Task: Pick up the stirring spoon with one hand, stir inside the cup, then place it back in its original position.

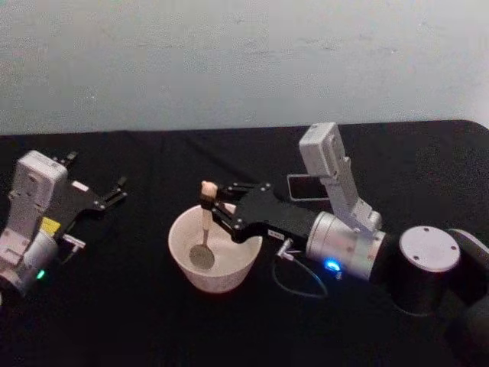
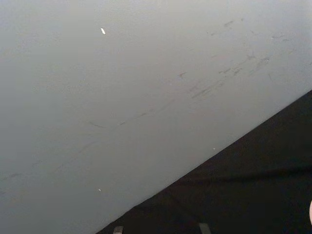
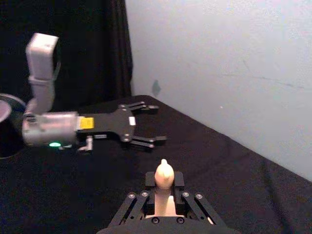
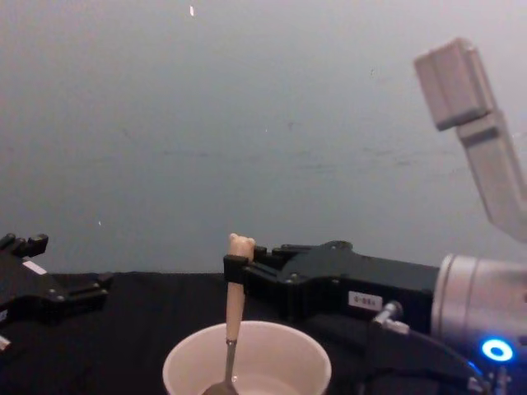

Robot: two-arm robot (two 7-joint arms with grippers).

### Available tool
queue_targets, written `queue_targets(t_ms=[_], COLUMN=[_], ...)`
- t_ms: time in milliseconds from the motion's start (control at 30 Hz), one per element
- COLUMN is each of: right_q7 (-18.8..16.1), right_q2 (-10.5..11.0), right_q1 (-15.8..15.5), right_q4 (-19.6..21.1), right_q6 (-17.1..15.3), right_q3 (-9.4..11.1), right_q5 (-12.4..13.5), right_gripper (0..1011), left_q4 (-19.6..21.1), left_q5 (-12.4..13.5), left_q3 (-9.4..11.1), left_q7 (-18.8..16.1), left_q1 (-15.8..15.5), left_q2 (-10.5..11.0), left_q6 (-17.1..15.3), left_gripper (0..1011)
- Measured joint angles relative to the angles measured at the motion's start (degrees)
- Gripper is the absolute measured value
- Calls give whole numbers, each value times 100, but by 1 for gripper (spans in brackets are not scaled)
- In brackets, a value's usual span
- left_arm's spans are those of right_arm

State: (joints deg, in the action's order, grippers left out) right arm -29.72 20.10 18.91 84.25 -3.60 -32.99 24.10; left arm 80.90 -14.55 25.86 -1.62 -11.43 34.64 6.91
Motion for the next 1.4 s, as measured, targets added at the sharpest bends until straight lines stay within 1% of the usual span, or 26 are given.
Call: queue_targets(t_ms=[33, 67, 100, 167, 267, 500, 667, 700, 833, 1133, 1400], right_q7=[35, 35, 68, 96, 170, 230, 257, 257, 256, 167, 100], right_q2=[-52, -52, -100, -146, -229, -210, -63, -63, 76, 330, 398], right_q1=[57, 57, 114, 163, 273, 299, 182, 182, 37, -271, -406], right_q4=[-93, -93, -196, -278, -477, -545, -398, -398, -196, 211, 408], right_q6=[3, 3, 7, 12, 27, 37, 18, 18, 21, -24, -58], right_q3=[-3, -3, -3, 0, 49, 172, 271, 271, 343, 444, 437], right_q5=[-26, -26, -53, -78, -127, -166, -214, -214, -243, -195, -110], right_gripper=[212, 212, 212, 213, 212, 212, 212, 213, 213, 212, 212], left_q4=[0, 0, 0, 0, 0, 0, 0, 0, 0, 0, 0], left_q5=[0, 0, 0, 0, 0, 0, 0, 0, 0, 0, 0], left_q3=[0, 0, 0, 0, 0, 0, 0, 0, 0, 0, 0], left_q7=[0, 0, 0, 0, 0, 0, 0, 0, 0, 0, 0], left_q1=[0, 0, 0, 0, 0, 0, 0, 0, 0, 0, 0], left_q2=[0, 0, 0, 0, 0, 0, 0, 0, 0, 0, 0], left_q6=[0, 0, 0, 0, 0, 0, 0, 0, 0, 0, 0], left_gripper=[1001, 1001, 1001, 1001, 1001, 1001, 1001, 1001, 1001, 1001, 1001])
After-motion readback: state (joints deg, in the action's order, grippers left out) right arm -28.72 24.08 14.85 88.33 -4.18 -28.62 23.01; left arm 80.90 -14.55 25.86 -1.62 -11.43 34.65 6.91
